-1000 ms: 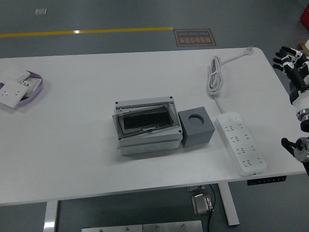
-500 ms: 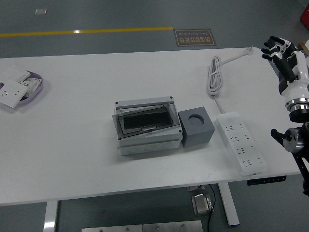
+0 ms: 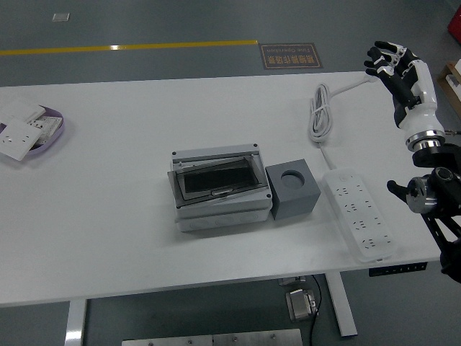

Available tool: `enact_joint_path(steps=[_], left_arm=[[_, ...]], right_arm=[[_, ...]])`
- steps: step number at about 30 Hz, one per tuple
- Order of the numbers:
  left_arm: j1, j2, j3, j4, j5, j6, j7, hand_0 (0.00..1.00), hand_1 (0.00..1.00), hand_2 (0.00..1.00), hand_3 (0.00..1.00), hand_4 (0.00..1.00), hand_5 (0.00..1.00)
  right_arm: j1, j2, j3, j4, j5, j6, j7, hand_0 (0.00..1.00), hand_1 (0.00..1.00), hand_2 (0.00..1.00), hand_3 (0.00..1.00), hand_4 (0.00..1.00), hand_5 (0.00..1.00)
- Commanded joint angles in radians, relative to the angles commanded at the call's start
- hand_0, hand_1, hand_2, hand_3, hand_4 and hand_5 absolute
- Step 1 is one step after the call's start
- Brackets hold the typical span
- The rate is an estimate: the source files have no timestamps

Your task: Pick up the cylinder from the cube,place it in the box,flap close box

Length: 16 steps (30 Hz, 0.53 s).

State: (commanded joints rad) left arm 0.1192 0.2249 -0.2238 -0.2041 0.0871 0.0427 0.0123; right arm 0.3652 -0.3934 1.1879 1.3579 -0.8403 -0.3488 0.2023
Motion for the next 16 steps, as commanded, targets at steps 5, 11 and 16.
enact_joint_path(steps=[5,11,16], left_arm=[[0.002,-0.006,-0.003,0.001,0.001,-0.002,0.002,0.629,0.647,0.625,0.668,0.722,0.253],[0.01,-0.008,0.008,0.002,-0.008,-0.004,0.003,0.629,0.647,0.625,0.668,0.722,0.253],[0.013,-0.003,0.021,0.005,-0.021,-0.005,0.001,0.629,0.647,0.625,0.668,0.722,0.253]], right_arm=[[-0.005,0.004,-0.006,-0.005,0.009,0.007,0.003,0.655,0.59,0.609,0.641,0.769,0.346],[-0.005,0.008,-0.005,-0.01,0.018,0.02,0.001,0.653,0.59,0.61,0.642,0.757,0.333],[-0.02,0.01,0.006,-0.012,0.022,0.025,0.001,0.653,0.59,0.61,0.642,0.757,0.333]])
